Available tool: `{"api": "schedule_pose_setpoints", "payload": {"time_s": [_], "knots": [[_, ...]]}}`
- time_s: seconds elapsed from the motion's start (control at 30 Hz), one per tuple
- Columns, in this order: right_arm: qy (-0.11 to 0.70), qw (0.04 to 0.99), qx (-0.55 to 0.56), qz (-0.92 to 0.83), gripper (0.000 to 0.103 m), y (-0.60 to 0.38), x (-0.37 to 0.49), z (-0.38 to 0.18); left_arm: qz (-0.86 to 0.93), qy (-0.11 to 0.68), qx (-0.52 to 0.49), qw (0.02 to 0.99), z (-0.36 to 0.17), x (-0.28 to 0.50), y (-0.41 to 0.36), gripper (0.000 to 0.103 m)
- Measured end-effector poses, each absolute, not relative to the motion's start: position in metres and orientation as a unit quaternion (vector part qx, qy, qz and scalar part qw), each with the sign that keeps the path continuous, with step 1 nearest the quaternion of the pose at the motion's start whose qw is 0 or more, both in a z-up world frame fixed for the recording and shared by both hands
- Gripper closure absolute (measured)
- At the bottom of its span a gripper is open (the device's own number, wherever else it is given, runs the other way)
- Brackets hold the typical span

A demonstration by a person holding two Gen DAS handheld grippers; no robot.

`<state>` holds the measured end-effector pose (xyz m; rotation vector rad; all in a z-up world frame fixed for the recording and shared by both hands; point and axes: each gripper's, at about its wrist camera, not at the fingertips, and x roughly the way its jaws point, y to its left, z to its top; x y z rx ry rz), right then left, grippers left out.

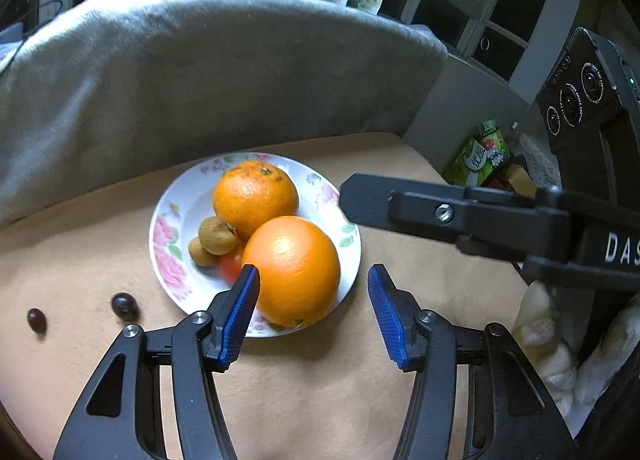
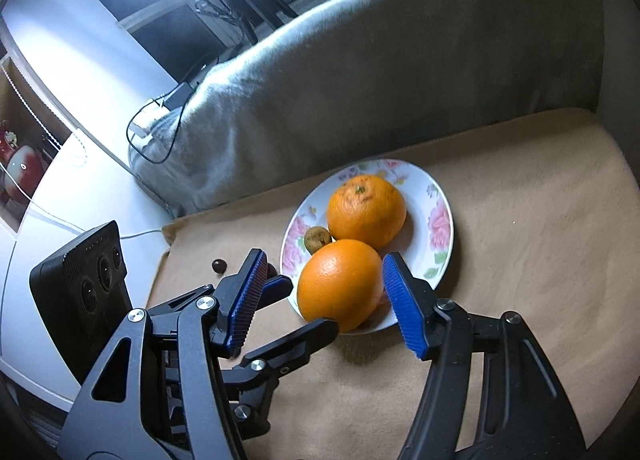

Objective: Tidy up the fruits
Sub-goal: 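Carry the large orange onto the plate and open the right gripper, then move the left gripper toward the mandarin while the right approaches a dark plum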

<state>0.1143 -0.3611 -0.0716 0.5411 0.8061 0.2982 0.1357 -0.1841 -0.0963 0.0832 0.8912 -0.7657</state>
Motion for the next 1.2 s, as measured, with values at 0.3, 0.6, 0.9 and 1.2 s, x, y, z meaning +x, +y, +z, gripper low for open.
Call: {"api": "schedule_pose_setpoints", "payload": {"time_s": [0.3,0.6,0.9,1.2], "knots": [[0.377,0.884,0.246,0.13,0.039,-0.36,0.104,-0.066,-0.347,0.4,0.047,0.847,-0.087,0.125,-0.169,0.048],[0.37,0.896,0.21,0.125,0.03,-0.349,0.089,-0.065,-0.33,0.377,0.065,0.863,-0.08,0.111,-0.147,0.042],[0.332,0.918,0.165,0.138,0.028,-0.328,0.06,-0.055,-0.29,0.355,0.061,0.887,-0.086,0.091,-0.089,0.038],[0.307,0.929,0.071,0.193,0.025,-0.269,0.034,-0.055,-0.216,0.375,0.051,0.9,-0.1,0.068,-0.017,0.038]]}}
